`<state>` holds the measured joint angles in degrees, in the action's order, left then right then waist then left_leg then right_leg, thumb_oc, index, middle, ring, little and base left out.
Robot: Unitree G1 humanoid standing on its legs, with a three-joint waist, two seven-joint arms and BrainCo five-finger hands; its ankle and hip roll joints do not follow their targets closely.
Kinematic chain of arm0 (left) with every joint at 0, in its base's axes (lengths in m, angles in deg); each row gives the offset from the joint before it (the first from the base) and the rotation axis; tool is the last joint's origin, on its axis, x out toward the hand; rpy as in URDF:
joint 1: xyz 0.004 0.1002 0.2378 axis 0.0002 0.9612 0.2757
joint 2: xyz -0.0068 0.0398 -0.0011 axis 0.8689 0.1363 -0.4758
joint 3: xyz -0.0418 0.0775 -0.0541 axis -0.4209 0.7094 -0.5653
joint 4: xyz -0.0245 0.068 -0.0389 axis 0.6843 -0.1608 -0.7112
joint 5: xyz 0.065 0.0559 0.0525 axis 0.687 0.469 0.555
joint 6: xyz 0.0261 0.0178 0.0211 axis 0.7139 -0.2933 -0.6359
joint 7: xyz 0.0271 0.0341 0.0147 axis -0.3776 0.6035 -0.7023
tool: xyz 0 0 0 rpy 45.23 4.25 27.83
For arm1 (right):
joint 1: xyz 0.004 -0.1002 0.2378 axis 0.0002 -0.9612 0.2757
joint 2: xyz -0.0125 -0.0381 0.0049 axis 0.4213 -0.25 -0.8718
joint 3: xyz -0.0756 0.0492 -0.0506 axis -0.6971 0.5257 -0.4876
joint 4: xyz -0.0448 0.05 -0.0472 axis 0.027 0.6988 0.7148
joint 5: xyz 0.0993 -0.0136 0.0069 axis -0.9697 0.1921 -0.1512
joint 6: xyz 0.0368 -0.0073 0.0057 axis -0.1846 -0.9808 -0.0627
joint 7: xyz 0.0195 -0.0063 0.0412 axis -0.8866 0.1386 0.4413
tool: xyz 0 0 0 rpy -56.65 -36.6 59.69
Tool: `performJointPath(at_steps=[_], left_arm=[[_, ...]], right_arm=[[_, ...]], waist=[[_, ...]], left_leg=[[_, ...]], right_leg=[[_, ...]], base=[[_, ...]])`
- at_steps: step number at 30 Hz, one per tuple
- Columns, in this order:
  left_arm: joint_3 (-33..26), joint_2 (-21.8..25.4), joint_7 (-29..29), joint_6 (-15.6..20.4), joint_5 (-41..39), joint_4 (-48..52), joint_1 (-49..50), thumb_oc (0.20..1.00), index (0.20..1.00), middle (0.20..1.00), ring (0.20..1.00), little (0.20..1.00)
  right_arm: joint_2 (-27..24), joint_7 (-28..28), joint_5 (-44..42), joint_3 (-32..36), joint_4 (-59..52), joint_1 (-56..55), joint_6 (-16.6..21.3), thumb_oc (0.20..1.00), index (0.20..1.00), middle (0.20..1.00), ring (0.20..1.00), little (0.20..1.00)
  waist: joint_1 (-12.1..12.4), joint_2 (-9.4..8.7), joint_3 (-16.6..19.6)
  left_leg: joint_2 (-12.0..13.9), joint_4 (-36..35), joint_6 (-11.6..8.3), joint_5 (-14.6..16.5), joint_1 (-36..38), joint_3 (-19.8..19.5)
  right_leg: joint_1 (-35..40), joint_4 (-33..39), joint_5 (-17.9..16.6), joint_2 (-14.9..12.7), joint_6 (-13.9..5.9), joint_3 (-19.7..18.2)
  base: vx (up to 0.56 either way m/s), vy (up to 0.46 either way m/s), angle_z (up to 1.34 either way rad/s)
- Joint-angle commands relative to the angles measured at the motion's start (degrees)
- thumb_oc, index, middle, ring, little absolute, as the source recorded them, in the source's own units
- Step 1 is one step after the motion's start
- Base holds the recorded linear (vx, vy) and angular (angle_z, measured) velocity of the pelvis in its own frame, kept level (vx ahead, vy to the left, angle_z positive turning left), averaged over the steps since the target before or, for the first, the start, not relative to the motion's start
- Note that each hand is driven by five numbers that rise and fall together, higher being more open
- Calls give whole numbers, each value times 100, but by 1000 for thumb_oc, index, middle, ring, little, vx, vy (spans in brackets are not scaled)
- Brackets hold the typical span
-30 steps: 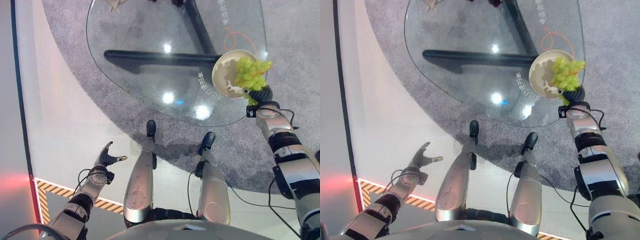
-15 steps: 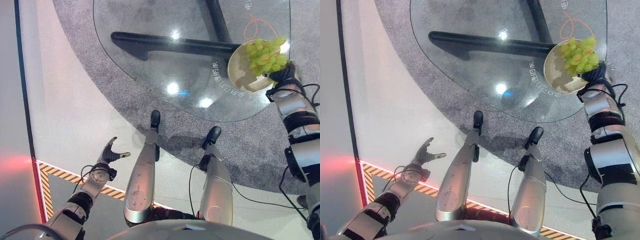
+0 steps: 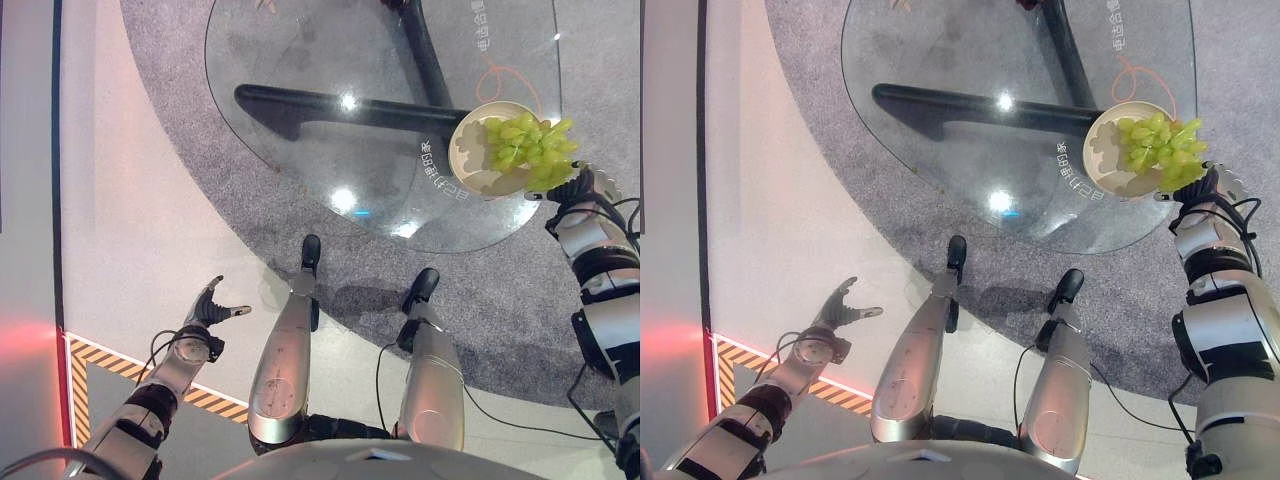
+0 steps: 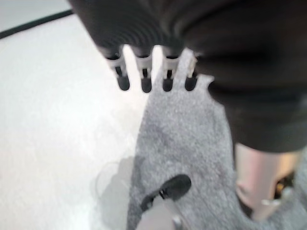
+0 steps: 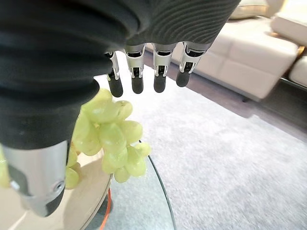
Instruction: Pick up fruits into the plate
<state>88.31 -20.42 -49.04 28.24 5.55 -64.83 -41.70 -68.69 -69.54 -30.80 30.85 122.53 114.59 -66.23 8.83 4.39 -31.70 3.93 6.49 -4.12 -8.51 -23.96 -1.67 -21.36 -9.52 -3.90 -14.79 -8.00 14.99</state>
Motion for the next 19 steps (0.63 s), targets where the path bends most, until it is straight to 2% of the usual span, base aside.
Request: performJointPath(at_steps=[1,3,4,7,10,13,14,15,19], left_arm=[[-194,81,-283,-188,96,-406,270,1000,1000,1000,1000,1000],[-286,55,-296,-263,158,-522,217,1000,1000,1000,1000,1000],[-377,22,-305,-324,216,-639,215,1000,1000,1000,1000,1000],[-512,-62,-332,-351,260,-871,178,1000,1000,1000,1000,1000],[-612,-191,-377,-306,223,-1039,224,1000,1000,1000,1000,1000],[-687,-324,-255,-281,324,-1153,353,1000,1000,1000,1000,1000],[-687,-324,-255,-281,324,-1153,353,1000,1000,1000,1000,1000],[-739,-388,-213,-249,395,-1194,418,1000,1000,1000,1000,1000],[-768,-529,-37,-200,328,-1447,403,1000,1000,1000,1000,1000]], right_arm=[[-298,-681,44,-51,-341,-277,685,1000,1000,1000,1000,1000],[-194,-818,65,34,-629,-497,701,1000,1000,1000,1000,1000],[-20,-1031,27,181,-915,-878,989,1000,1000,1000,1000,1000],[326,-1393,172,370,-1385,-1571,1463,1000,1000,1000,1000,1000],[729,-1636,196,491,-1723,-2312,1636,1000,1000,1000,1000,1000],[1120,-1613,265,673,-1590,-3093,1886,1000,1000,1000,1000,1000],[1120,-1613,265,673,-1590,-3093,1886,1000,1000,1000,1000,1000],[1316,-1385,303,692,-1487,-3430,1888,1000,1000,1000,1000,1000],[1721,-1045,591,493,-1147,-3892,1889,1000,1000,1000,1000,1000]], waist=[[-43,-149,191],[-90,-220,191],[-151,-303,191],[-296,-425,242],[-426,-525,514],[-528,-582,829],[-528,-582,829],[-592,-614,1012],[-705,-659,1321]], left_leg=[[-442,49,260,837,313,238],[-401,-2,247,849,455,270],[-336,-93,226,897,722,326],[-232,-311,165,899,1171,434],[-164,-518,122,925,1476,513],[-109,-662,112,924,1724,584],[-109,-662,112,924,1724,584],[-74,-704,110,932,1864,635],[-4,-767,107,952,2117,751]], right_leg=[[18,-453,649,632,285,138],[159,-376,620,641,266,131],[402,-299,633,649,232,95],[869,-30,573,652,174,51],[1195,201,561,650,126,1],[1437,344,550,639,88,-16],[1437,344,550,639,88,-16],[1578,424,538,624,68,-39],[1824,534,519,598,30,-66]], base=[[0,0,0],[-21,-6,1],[-34,-15,-2],[-1,10,-10],[35,28,-14],[40,36,-10],[51,54,-3],[15,54,-4],[20,54,-17]])
